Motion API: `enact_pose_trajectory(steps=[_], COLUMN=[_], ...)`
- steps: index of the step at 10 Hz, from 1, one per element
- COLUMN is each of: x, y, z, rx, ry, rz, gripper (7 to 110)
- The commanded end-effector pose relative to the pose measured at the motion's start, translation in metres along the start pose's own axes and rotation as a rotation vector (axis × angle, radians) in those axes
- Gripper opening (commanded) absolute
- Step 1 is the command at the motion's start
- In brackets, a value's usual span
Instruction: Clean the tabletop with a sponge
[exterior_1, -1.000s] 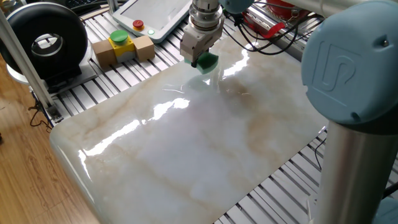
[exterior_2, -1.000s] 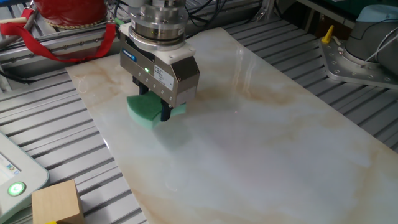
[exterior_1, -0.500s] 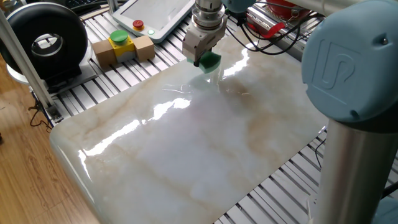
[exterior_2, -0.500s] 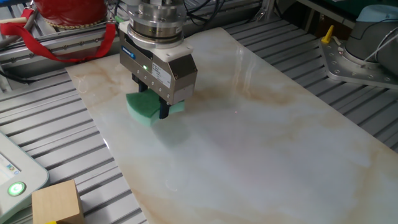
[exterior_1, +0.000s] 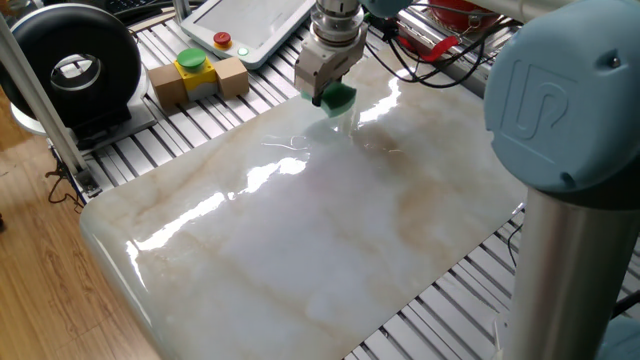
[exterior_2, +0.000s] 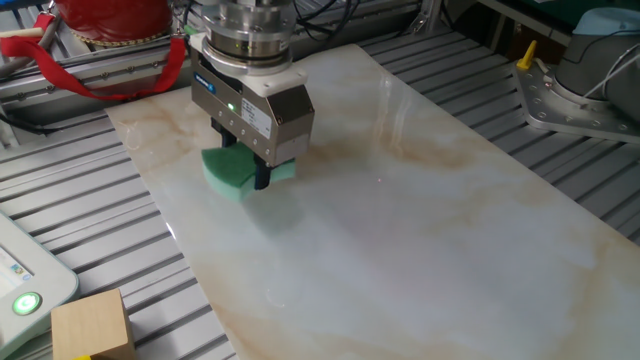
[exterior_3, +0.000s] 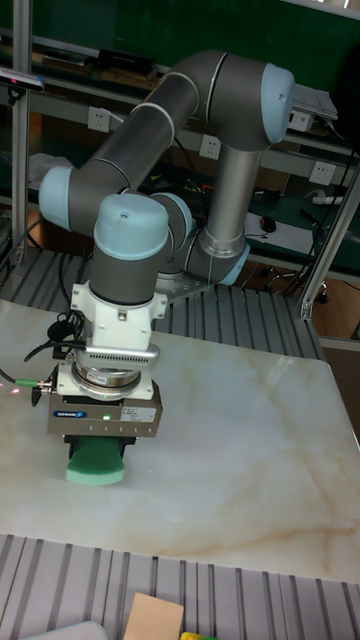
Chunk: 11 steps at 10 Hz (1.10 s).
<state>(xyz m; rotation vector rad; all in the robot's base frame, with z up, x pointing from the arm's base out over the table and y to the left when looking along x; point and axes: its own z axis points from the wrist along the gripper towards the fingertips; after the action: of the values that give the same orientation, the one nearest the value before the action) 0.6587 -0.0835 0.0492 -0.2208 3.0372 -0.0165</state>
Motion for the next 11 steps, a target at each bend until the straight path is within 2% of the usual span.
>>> enact_pose_trajectory(steps=[1,6,9,11], x=[0.001,0.022,0.022,0.02], y=[-0.009,-0.046,-0.08,-0.082], z=[0.002,0.016,0.026,0.033], rx=[-0.036,-0.048,0.019,0.029], ry=[-0.025,-0.029,-0.023,-0.015], rz=[0.003,-0.02,-0.04,-0.027], gripper=[7,7,7,7])
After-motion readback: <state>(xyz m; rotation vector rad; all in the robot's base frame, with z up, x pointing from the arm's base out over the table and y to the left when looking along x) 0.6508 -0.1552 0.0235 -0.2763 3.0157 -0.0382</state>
